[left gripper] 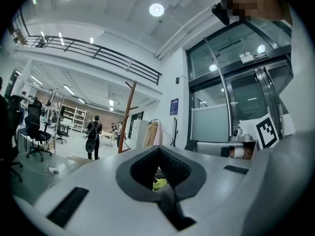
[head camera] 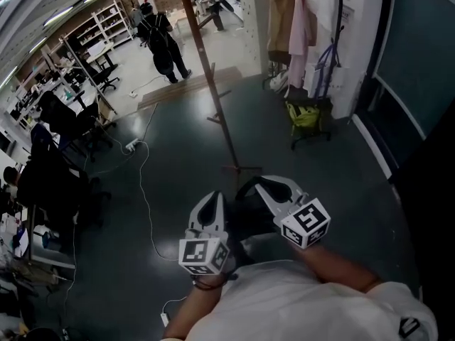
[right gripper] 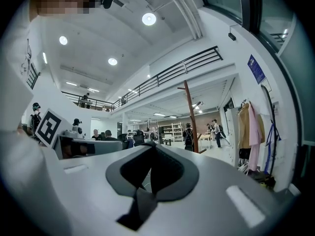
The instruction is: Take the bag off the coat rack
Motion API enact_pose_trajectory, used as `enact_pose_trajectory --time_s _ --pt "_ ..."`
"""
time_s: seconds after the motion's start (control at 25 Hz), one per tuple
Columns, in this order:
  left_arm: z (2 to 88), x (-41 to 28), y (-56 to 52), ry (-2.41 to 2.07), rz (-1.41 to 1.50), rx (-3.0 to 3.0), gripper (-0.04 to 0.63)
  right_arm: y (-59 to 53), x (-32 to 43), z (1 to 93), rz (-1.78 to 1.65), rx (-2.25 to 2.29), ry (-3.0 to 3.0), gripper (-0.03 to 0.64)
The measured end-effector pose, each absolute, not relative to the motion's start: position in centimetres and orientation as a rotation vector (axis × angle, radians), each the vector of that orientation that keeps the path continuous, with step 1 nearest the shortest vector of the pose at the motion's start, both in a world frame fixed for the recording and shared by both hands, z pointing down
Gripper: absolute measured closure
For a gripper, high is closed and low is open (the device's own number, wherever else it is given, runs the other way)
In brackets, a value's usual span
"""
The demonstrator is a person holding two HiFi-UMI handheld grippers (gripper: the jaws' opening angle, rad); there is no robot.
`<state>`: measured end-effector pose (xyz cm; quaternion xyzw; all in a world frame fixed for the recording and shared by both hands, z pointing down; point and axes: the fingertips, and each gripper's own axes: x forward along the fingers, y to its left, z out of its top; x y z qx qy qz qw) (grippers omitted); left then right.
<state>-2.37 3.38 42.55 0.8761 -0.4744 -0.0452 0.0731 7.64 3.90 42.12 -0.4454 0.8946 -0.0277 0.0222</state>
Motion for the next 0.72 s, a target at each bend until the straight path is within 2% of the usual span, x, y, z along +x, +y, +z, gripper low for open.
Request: enact_pose_trajectory --time_s 0.72 --pt "42.4 -1.3 4.9 -1.396 -0.157 2.626 0.589 6.3 8.4 42.9 -0.119 -1.388 2.775 0.592"
